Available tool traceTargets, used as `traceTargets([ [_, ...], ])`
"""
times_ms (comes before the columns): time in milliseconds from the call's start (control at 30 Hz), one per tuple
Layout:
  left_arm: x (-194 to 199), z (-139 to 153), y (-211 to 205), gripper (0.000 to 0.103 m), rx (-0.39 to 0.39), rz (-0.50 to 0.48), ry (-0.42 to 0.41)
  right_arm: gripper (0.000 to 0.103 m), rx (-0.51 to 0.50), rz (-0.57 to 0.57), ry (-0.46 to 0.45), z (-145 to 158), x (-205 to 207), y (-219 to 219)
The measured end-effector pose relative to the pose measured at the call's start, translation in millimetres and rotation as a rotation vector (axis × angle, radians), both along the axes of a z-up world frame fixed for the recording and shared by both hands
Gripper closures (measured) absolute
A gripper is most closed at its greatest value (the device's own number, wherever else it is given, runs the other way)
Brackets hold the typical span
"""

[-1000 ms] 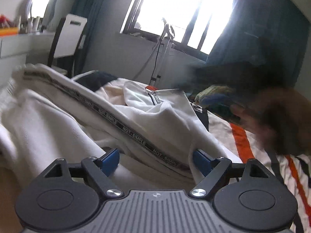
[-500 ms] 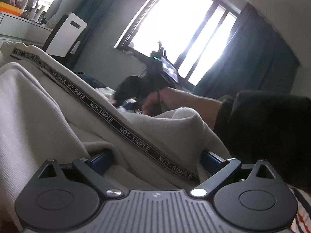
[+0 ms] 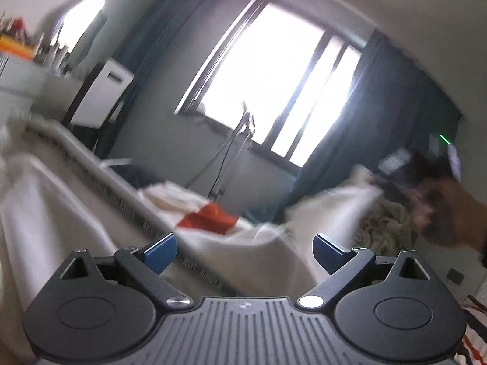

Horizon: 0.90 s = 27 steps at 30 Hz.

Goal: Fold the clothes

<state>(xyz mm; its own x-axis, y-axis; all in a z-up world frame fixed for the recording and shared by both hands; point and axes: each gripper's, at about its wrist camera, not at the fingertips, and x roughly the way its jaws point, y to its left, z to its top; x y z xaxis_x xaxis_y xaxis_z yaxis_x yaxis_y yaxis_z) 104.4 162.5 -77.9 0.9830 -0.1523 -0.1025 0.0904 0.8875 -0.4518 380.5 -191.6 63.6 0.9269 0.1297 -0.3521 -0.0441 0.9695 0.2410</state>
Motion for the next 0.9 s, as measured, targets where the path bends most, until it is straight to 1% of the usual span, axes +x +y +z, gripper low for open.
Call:
traceTargets([
  [67, -3, 5, 0, 0.006, 0.000, -0.004, -0.006, 0.096, 0.042, -0.096, -0.034, 7, -37, -53],
  [133, -7, 9, -3, 0.006, 0.004, -0.002, 0.002, 0.096, 0.100, -0.203, -0.057, 6, -76, -104],
  [233, -11, 13, -3, 0.006, 0.021, -0.002, -0.004, 0.096, 0.186, -0.373, -0.067, -15, -136, -174],
  [300, -12, 17, -3, 0.006, 0.007, 0.003, 0.017, 0.096, 0.276, -0.476, -0.028, -40, -179, -214],
  [400, -16, 20, 1, 0.006, -0.034, 0.029, 0.069, 0.096, 0.435, -0.592, 0.083, -95, -230, -254],
  [500, -24, 18, 18, 0.007, -0.126, 0.106, 0.165, 0.096, 0.656, -0.687, 0.196, -155, -273, -272],
  [567, -33, 18, 34, 0.008, -0.196, 0.179, 0.227, 0.096, 0.748, -0.714, 0.287, -180, -287, -273],
  [600, -41, 18, 44, 0.008, -0.236, 0.225, 0.256, 0.096, 0.793, -0.721, 0.322, -187, -293, -273],
  [700, -63, 20, 70, 0.008, -0.341, 0.314, 0.325, 0.093, 0.843, -0.715, 0.333, -194, -307, -273],
  [767, -76, 21, 87, 0.008, -0.400, 0.372, 0.368, 0.093, 0.907, -0.707, 0.339, -201, -316, -274],
  [800, -80, 22, 95, 0.008, -0.422, 0.402, 0.388, 0.089, 0.939, -0.703, 0.342, -204, -321, -275],
  [833, -85, 23, 103, 0.008, -0.444, 0.431, 0.408, 0.075, 0.970, -0.700, 0.348, -207, -325, -276],
  [867, -88, 23, 111, 0.008, -0.472, 0.449, 0.422, 0.066, 0.995, -0.705, 0.373, -212, -326, -276],
  [900, -90, 21, 120, 0.008, -0.501, 0.460, 0.434, 0.050, 1.020, -0.710, 0.399, -216, -326, -276],
])
